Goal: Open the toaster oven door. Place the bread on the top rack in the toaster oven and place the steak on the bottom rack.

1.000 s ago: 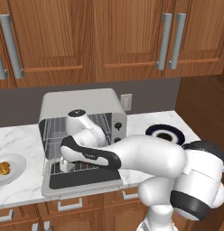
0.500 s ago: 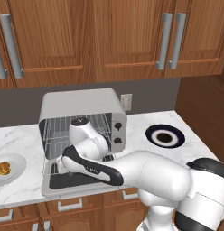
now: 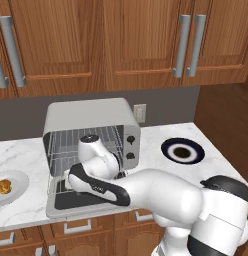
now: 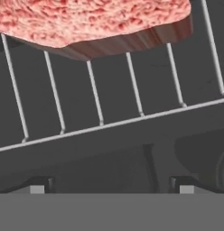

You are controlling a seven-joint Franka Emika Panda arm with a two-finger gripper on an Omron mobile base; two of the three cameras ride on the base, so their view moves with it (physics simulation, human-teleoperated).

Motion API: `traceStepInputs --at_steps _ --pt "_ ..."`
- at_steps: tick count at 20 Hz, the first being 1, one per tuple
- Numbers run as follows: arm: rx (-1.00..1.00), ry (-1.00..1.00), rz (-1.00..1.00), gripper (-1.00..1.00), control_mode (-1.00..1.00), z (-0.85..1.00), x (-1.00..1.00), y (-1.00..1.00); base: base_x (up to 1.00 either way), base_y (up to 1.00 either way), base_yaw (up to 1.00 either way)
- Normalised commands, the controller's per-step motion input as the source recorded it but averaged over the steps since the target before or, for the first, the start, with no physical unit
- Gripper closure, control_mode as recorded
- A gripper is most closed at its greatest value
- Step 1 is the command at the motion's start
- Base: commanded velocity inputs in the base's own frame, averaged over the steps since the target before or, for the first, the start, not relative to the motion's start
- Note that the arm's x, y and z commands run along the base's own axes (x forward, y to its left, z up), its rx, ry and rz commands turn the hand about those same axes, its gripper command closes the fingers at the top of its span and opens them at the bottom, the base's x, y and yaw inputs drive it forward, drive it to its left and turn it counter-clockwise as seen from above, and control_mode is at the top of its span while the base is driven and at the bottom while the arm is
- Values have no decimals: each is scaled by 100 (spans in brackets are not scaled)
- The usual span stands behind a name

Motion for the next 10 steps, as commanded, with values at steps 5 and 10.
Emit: traceStepInputs --at_steps 5,10 --pt "0 -1 -10 -100 -100 -27 15 0 0 0 0" --pt "0 -1 1 -100 -100 -22 26 0 0 0 0"
